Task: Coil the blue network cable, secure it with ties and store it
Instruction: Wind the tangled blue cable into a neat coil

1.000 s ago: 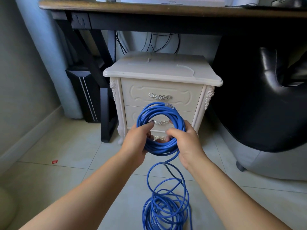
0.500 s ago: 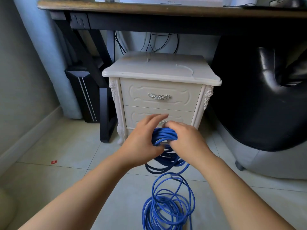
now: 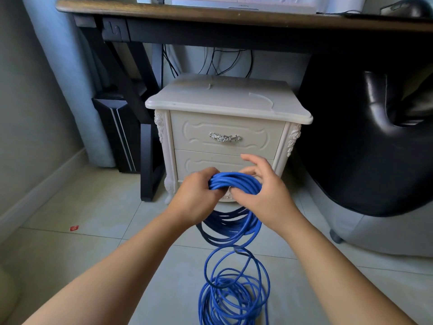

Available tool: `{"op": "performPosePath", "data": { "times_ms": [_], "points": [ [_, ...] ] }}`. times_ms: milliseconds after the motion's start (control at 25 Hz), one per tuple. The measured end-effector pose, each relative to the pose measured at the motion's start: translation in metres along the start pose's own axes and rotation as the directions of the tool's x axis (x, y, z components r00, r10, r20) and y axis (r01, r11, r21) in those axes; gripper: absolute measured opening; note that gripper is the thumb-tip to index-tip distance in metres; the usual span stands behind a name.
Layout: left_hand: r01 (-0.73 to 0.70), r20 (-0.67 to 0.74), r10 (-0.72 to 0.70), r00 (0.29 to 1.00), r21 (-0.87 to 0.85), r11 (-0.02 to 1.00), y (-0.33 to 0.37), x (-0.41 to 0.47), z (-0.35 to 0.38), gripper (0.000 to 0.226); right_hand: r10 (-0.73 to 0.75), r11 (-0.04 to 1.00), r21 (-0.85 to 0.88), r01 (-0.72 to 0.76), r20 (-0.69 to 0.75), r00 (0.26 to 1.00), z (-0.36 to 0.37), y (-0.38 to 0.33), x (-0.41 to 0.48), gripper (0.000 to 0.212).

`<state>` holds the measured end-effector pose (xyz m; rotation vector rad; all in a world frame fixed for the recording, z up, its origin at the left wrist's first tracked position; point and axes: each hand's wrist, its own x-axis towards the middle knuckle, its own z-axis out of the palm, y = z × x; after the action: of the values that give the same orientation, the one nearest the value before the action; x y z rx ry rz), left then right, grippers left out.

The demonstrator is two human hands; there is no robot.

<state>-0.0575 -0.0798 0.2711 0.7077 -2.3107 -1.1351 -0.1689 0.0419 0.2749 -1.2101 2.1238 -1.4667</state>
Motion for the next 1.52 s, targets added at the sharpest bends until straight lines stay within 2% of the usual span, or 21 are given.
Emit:
{"op": "performPosePath", "data": {
  "times_ms": [80,160,240,280,360,480,520,600,640,720,760,800,880,960,1040,1120,1200,1280,1360,1520],
  "points": [
    [0.116,-0.059,-0.133,0.989,-0.226,0.967,-0.004,0.005,-0.002,0.005,0.051,0.996,0.066,-0.053,0.028,0.998,-0.004,0.001,0.001,0.059],
    [0.186,-0.092,-0.26,0.961,-0.482,0.856,-0.004,0.008,-0.004,0.007,0.133,0.987,0.084,-0.136,0.046,0.99,0.001,0.001,-0.002,0.059],
    [0.209,-0.095,-0.355,0.93,-0.659,0.723,0.0,0.008,-0.004,0.012,0.276,0.921,0.265,-0.285,0.072,0.959,0.016,0.001,-0.006,0.053],
    [0.214,-0.092,-0.39,0.916,-0.709,0.672,0.001,0.007,-0.002,0.013,0.335,0.845,0.405,-0.35,0.109,0.936,0.025,0.0,-0.008,0.049],
    [0.238,-0.053,-0.436,0.898,-0.774,0.586,0.002,0.005,0.003,0.01,0.393,0.69,0.617,-0.378,0.119,0.912,0.036,-0.002,-0.008,0.044],
    [0.305,0.082,-0.415,0.906,-0.806,0.508,0.004,0.003,0.005,0.008,0.469,0.591,0.721,-0.363,0.059,0.881,0.035,-0.003,-0.002,0.028],
    [0.333,0.116,-0.397,0.91,-0.776,0.536,0.004,0.003,0.005,0.011,0.491,0.595,0.717,-0.363,0.033,0.87,0.033,-0.003,0.0,0.024],
    [0.38,0.159,-0.368,0.916,-0.635,0.672,0.002,0.003,0.001,0.02,0.502,0.664,0.663,-0.345,-0.053,0.863,0.029,0.0,0.005,0.022],
    [0.391,0.188,-0.349,0.918,-0.579,0.716,0.001,0.002,-0.001,0.024,0.476,0.734,0.597,-0.323,-0.114,0.872,0.026,0.002,0.007,0.023],
    [0.369,0.223,-0.295,0.929,-0.569,0.735,-0.003,0.003,-0.007,0.033,0.373,0.881,0.38,-0.281,-0.195,0.907,0.018,0.004,0.01,0.024],
    [0.324,0.203,-0.253,0.946,-0.58,0.747,-0.007,0.004,-0.011,0.045,0.312,0.933,0.25,-0.26,-0.197,0.93,0.015,0.005,0.01,0.025],
    [0.248,0.148,-0.2,0.969,-0.544,0.801,-0.008,0.004,-0.014,0.059,0.244,0.967,0.121,-0.225,-0.177,0.954,0.012,0.005,0.009,0.026],
    [0.047,0.041,-0.037,0.998,-0.28,0.959,-0.011,0.001,-0.013,0.08,0.103,0.988,-0.102,-0.112,-0.095,0.99,0.011,0.004,0.007,0.028],
    [-0.137,0.041,0.136,0.99,0.028,0.99,-0.008,-0.003,-0.006,0.079,-0.008,0.975,-0.221,0.005,-0.015,1.0,0.013,0.001,0.004,0.029],
    [-0.142,0.024,0.14,0.99,0.125,0.982,-0.005,-0.006,-0.001,0.059,-0.079,0.957,-0.28,0.078,0.006,0.997,0.013,-0.002,0.003,0.031],
    [-0.06,-0.017,0.061,0.998,0.072,0.996,-0.003,-0.005,-0.001,0.026,-0.12,0.947,-0.299,0.113,-0.003,0.993,0.011,-0.005,0.002,0.032],
    [-0.018,-0.029,0.018,0.999,0.012,1.0,-0.002,-0.004,-0.001,0.01,-0.092,0.965,-0.248,0.083,-0.023,0.995,0.009,-0.006,0.001,0.034],
    [0.017,-0.056,-0.02,0.998,-0.057,0.998,0.0,-0.002,0.001,0.008,-0.006,0.996,-0.088,0.005,-0.009,1.0,0.006,-0.008,0.001,0.041],
    [0.093,-0.089,-0.113,0.99,-0.196,0.976,0.001,0.001,0.001,0.005,0.07,0.994,0.081,-0.072,0.034,0.997,0.001,-0.007,0.004,0.048],
    [0.239,-0.124,-0.358,0.926,-0.543,0.805,-0.001,0.007,0.0,0.012,0.257,0.899,0.316,-0.302,0.177,0.95,0.001,-0.001,0.001,0.067]
  ]
}}
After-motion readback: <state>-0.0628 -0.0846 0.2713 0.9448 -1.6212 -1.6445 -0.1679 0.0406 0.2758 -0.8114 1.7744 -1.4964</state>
